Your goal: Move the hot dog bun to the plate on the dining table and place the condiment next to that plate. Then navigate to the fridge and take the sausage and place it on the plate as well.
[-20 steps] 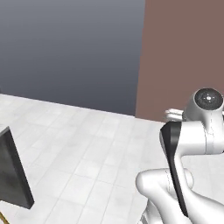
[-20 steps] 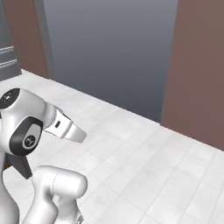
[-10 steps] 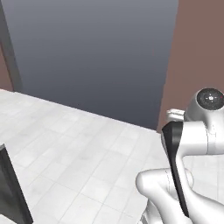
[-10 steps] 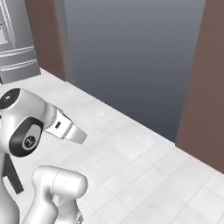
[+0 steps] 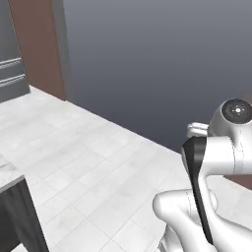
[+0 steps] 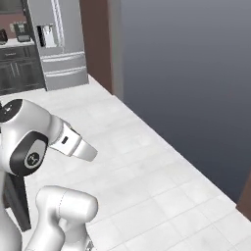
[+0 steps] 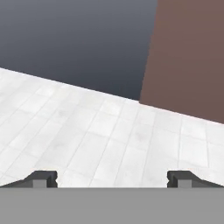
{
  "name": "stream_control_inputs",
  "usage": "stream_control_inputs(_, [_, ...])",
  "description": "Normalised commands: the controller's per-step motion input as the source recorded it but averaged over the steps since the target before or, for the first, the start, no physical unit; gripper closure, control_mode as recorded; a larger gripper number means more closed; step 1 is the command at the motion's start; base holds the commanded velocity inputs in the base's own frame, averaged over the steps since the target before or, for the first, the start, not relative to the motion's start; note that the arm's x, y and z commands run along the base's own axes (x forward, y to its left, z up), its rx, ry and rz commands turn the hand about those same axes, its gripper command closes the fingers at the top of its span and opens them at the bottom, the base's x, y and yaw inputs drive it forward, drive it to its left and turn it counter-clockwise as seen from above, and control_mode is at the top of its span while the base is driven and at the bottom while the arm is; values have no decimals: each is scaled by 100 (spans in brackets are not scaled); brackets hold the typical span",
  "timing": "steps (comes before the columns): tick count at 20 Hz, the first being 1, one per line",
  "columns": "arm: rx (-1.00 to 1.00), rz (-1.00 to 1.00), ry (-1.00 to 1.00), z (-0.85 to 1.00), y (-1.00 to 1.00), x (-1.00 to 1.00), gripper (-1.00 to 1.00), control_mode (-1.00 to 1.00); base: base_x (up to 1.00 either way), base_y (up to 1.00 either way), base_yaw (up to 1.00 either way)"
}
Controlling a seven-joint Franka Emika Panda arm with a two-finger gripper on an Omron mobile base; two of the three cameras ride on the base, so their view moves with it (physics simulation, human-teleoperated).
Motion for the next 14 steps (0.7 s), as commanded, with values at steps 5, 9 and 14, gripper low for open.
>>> stream_control_inputs(5, [0,0,0,0,0,0,-100,100,100,-10,49])
stream_control_inputs(9, [0,0,0,0,0,0,-100,100,100,-13,46])
stream_control_inputs(14, [0,0,0,0,0,0,-100,100,100,-15,48])
